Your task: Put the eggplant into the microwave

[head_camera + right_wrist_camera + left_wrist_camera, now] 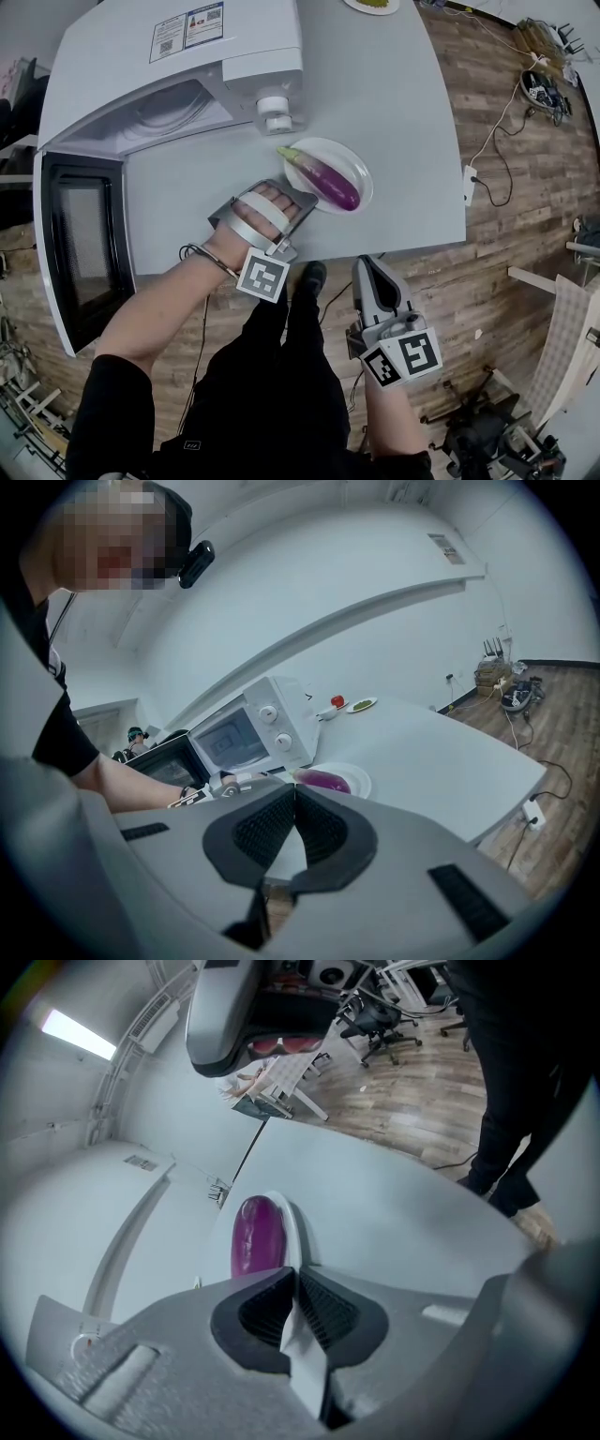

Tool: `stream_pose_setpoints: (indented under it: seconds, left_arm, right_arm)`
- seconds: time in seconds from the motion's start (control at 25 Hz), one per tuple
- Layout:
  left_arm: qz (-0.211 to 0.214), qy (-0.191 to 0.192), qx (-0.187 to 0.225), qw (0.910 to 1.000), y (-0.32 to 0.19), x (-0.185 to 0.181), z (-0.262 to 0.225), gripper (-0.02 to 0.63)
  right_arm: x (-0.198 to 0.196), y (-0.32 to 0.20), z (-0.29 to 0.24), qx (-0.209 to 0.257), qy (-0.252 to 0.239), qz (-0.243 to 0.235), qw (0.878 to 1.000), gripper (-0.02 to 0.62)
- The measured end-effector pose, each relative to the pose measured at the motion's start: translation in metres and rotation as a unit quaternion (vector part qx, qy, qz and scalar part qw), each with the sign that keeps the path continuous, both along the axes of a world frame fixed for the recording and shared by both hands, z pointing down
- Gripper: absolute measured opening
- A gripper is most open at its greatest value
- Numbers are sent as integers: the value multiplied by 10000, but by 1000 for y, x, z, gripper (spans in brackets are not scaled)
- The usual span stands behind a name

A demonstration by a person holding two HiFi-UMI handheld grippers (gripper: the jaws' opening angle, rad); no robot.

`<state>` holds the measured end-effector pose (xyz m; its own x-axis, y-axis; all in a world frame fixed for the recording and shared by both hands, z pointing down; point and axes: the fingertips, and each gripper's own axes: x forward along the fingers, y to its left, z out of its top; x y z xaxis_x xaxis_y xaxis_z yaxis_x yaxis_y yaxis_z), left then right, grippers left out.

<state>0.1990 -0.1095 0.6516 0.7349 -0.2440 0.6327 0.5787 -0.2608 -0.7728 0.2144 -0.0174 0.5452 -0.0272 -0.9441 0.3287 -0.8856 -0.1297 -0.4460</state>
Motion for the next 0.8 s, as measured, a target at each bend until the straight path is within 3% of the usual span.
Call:
stream_pose_setpoints:
  seconds: [0.8]
  left_arm:
    - [45,679,231,9974,4,-7,-17,15]
  right_arm:
    - [-6,-2,2,-32,10,-109,9999,15]
